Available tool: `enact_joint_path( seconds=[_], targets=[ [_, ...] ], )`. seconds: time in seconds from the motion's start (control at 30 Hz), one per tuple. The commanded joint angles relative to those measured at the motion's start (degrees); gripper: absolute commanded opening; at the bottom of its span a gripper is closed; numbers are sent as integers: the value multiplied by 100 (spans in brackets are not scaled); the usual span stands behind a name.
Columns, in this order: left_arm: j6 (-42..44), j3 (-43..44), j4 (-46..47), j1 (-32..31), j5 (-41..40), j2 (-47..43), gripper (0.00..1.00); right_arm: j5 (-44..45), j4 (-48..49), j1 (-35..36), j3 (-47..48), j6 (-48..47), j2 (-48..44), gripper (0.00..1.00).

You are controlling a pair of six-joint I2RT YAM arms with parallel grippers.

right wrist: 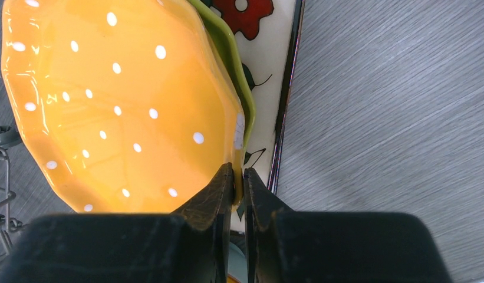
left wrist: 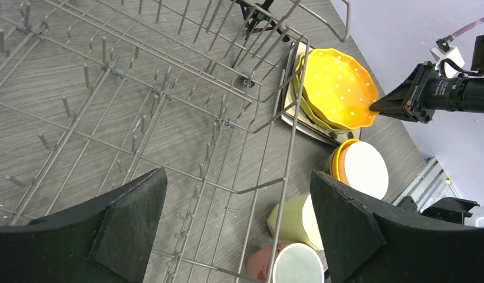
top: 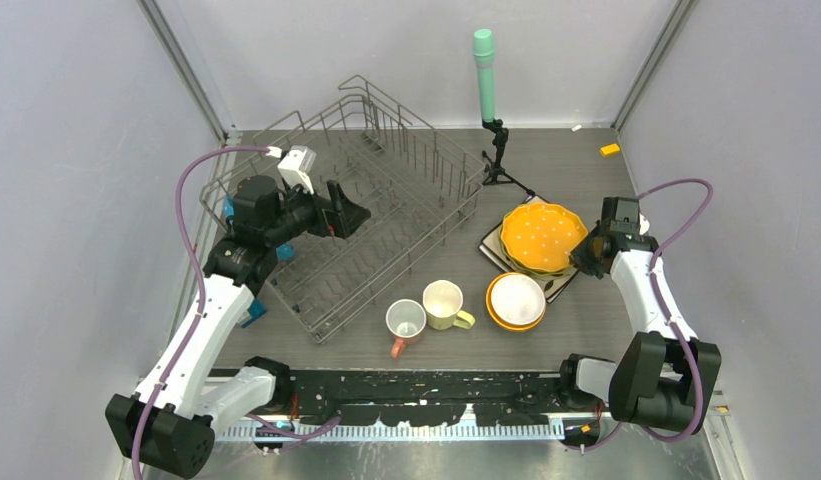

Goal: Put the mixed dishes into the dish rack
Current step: Pick up the plate at the center of the board.

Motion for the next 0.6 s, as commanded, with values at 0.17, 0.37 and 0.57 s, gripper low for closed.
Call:
enact_joint_path(
  seconds=[0.17, 0.37, 0.57],
  targets=[
    [55, -42, 133, -18, -24, -75, 94, 377, -5, 8, -115, 53, -127, 2],
    [47, -42, 134, -18, -24, -96, 94, 442, 131, 8, -253, 90, -86, 11],
    [29, -51, 131, -18, -26, -106, 94, 327, 423, 12, -390, 167, -39, 25]
  ],
)
